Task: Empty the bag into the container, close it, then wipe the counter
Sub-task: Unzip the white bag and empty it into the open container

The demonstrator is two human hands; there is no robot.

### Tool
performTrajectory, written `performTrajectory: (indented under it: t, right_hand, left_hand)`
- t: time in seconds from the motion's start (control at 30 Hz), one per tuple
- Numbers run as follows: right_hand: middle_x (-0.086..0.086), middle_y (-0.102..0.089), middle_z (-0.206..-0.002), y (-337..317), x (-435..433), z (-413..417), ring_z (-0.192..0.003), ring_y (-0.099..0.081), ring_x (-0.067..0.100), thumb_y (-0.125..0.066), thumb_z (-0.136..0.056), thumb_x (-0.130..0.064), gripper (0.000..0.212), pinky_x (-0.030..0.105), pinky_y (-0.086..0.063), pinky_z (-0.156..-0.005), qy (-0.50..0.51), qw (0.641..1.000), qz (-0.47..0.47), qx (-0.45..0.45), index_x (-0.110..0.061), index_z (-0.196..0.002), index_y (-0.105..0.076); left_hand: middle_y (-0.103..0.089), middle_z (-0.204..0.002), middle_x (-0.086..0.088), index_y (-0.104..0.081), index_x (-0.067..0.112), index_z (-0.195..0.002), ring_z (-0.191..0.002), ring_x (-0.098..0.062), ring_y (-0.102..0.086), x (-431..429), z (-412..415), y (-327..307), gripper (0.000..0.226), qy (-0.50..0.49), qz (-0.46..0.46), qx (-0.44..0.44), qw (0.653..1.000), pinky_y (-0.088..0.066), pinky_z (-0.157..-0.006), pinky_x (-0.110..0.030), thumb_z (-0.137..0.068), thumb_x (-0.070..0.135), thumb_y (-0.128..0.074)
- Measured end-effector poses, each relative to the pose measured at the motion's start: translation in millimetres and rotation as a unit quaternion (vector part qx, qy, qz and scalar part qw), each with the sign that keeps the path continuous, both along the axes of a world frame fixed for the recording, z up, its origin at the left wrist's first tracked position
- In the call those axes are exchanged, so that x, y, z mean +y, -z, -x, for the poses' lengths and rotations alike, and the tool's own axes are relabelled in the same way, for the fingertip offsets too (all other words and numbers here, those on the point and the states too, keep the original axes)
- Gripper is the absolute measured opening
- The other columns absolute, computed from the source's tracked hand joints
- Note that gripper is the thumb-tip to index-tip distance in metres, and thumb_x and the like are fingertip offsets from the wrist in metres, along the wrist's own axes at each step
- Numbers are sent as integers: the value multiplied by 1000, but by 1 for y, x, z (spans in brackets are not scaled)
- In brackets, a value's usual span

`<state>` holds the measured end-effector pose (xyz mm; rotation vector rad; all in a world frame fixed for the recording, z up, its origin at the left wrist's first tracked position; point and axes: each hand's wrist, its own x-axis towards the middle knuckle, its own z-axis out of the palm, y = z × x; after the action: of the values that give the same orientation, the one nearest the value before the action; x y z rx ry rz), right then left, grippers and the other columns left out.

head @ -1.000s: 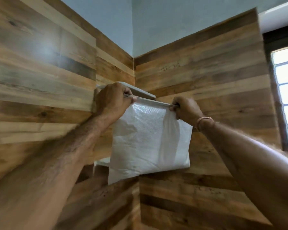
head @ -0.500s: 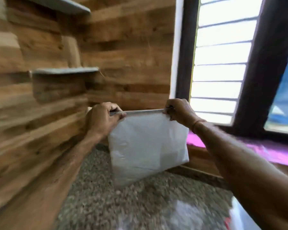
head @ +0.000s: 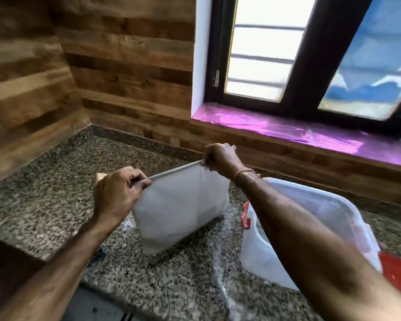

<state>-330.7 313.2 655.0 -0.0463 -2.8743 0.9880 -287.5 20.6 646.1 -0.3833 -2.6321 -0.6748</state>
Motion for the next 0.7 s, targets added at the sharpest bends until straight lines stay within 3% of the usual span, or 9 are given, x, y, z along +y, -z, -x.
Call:
performTrajectory:
  t: [0.07, 0.2, 0.33, 0.37, 0.43, 0.5, 0.6, 0.7]
  right_hand:
    - [4, -77, -71, 11, -3, -1, -64, -74, 23, -58, -70, -16, 16, 45, -63, -70, -18, 1000, -21, -12, -23, -57, -64]
    - [6, -77, -73, 48, -18, -3, -68, -74, 25, -61, -72, -7, 20, 43, -62, -75, -36, 998, -29, -32, -23, -61, -65]
    - [-4, -72, -66, 79, -35, -7, -63, -66, 13, -61, -64, 4, 35, 35, -57, -67, -35, 998, -18, 55, -30, -58, -59]
    - [-7, -69, -66, 82, -37, -8, -64, -63, 10, -65, -65, 5, 35, 30, -53, -65, -23, 998, -15, 64, -29, -59, -60]
    - [-11, -68, -68, 85, -43, -13, -67, -60, 5, -74, -69, -1, 28, 26, -46, -62, 16, 998, -32, 58, -27, -65, -65]
    - [-12, -73, -78, 83, -57, -23, -72, -61, 3, -80, -75, -12, 17, 27, -43, -60, 33, 994, -69, 80, -27, -76, -71]
    - [-13, -75, -94, 78, -94, -39, -85, -63, 7, -80, -85, -31, 7, 31, -54, -68, -37, 988, -82, 124, -29, -88, -75]
    - [-10, -74, -100, 78, -141, -51, -90, -58, 5, -77, -86, -41, 18, 25, -53, -80, -162, 979, -65, 108, -28, -98, -75]
  left_hand:
    - [-68, -78, 13, -71, 28, -75, -78, -18, -67, -2, -9, 10, 20, -4, 1, -7, 1000, -37, -89, -43, -82, 45, -78]
    - [-68, -78, 15, -70, 29, -74, -76, -16, -65, -16, -24, 41, 23, -22, 27, -75, 997, -32, -103, -51, -83, 49, -76]
    - [-63, -76, 20, -61, 36, -73, -73, -9, -63, -40, -33, 60, 21, -11, 13, -100, 995, -36, -106, -58, -87, 48, -73]
    - [-64, -76, 20, -62, 35, -75, -72, -8, -62, -45, -33, 60, 21, 2, 15, -104, 995, -42, -102, -54, -88, 48, -72]
    - [-67, -76, 17, -66, 32, -77, -69, -7, -61, -53, -33, 52, 23, 20, 18, -119, 993, -51, -77, -35, -85, 51, -74]
    - [-68, -77, 15, -67, 31, -76, -69, -6, -61, -61, -30, 38, 26, 17, 41, -145, 988, -39, -56, -22, -82, 55, -76]
    - [-65, -73, 17, -68, 30, -73, -69, -2, -59, -69, -19, 22, 24, 31, 52, -191, 980, -35, -54, -19, -78, 50, -81]
    - [-69, -68, 14, -71, 26, -71, -67, -4, -65, -76, -5, 3, 21, 71, 3, -233, 970, -44, -62, -22, -77, 42, -84]
